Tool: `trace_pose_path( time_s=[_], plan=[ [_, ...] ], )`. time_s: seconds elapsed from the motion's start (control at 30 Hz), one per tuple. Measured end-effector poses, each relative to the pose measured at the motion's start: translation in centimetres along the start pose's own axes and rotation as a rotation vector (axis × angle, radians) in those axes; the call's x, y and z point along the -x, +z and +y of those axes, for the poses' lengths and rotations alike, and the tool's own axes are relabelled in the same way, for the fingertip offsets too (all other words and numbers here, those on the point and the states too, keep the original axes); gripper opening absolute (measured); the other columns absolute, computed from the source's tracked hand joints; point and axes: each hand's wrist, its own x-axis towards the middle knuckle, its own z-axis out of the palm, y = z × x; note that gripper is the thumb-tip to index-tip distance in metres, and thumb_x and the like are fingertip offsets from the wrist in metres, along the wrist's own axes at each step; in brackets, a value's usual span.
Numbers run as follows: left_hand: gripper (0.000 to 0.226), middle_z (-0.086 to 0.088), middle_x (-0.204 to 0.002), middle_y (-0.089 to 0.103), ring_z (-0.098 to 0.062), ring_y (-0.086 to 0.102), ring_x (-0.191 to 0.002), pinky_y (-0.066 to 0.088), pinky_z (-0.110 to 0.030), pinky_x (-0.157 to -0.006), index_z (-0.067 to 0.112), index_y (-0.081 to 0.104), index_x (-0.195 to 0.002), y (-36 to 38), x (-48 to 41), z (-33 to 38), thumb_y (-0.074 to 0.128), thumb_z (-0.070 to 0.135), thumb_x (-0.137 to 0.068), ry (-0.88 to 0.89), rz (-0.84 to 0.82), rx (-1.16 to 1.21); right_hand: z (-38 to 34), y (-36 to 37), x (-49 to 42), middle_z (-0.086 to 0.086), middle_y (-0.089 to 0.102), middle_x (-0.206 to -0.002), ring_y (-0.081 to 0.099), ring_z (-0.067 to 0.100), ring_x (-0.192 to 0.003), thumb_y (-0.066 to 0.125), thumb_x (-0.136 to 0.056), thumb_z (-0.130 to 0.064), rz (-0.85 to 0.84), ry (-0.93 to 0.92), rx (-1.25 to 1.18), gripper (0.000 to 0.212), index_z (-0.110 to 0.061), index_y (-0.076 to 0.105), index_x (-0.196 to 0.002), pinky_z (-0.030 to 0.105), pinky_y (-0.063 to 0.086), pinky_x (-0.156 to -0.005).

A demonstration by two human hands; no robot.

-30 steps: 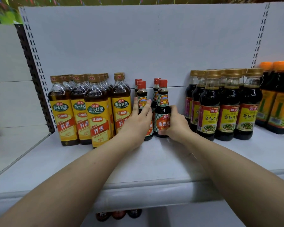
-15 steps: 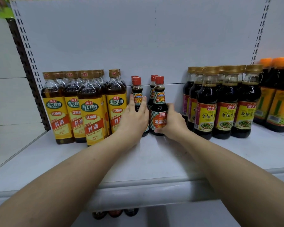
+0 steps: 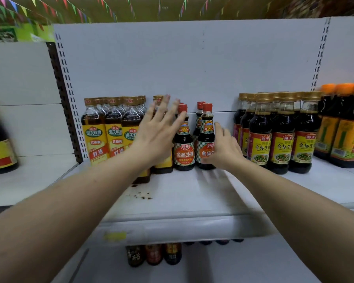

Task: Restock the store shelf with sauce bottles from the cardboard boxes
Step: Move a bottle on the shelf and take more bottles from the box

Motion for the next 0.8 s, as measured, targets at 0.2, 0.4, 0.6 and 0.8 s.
trace_pose_path(
  time_s=[0.2,0.4,0.6,0.8],
  plan=[
    [0.089,-0.012,-0.172,-0.013,-0.036,-0.019,-0.157,-0.002,-0.056,-0.128,0.026,0.003,-0.165,-3.1,3.0,-4.8,0.050,0.056,-0.096,-0.125,0.080,0.085,-5.8,-1.3,1.9,0.005,-0.001,-0.172,-0.002,0.033,-0.158,0.084,-0.081,-0.045,0.162,-0.192,0.073,0.117,-0.030,0.001,-0.162,0.053,0.015,-0.126],
    [0.090,-0.014,-0.173,-0.009,-0.040,-0.015,-0.157,0.001,-0.057,-0.127,0.026,0.010,-0.165,-3.4,10.1,-10.6,0.056,0.057,-0.094,-0.309,0.052,0.115,-14.6,0.1,5.4,0.006,-0.010,-0.172,-0.011,0.034,-0.157,0.075,-0.085,-0.055,0.209,-0.451,0.082,0.112,-0.033,-0.002,-0.163,0.052,0.006,-0.127],
    [0.093,-0.010,-0.171,-0.018,-0.039,-0.019,-0.156,-0.002,-0.055,-0.127,0.029,-0.002,-0.165,-3.0,19.7,-17.1,0.048,0.066,-0.097,-0.517,-0.172,0.022,-23.9,3.9,9.5,0.007,-0.014,-0.171,-0.014,0.033,-0.157,0.075,-0.084,-0.057,0.193,-0.716,-0.024,0.113,-0.030,0.000,-0.164,0.047,0.003,-0.128],
    [0.093,-0.010,-0.172,-0.015,-0.039,-0.020,-0.156,-0.004,-0.055,-0.127,0.029,0.004,-0.166,-3.5,31.5,-21.3,0.053,0.065,-0.095,-0.790,-0.313,-0.047,-32.4,9.2,14.3,0.004,-0.017,-0.171,-0.016,0.029,-0.158,0.074,-0.085,-0.057,0.024,-0.936,-0.168,0.112,-0.031,-0.001,-0.164,0.046,0.005,-0.127]
  ],
)
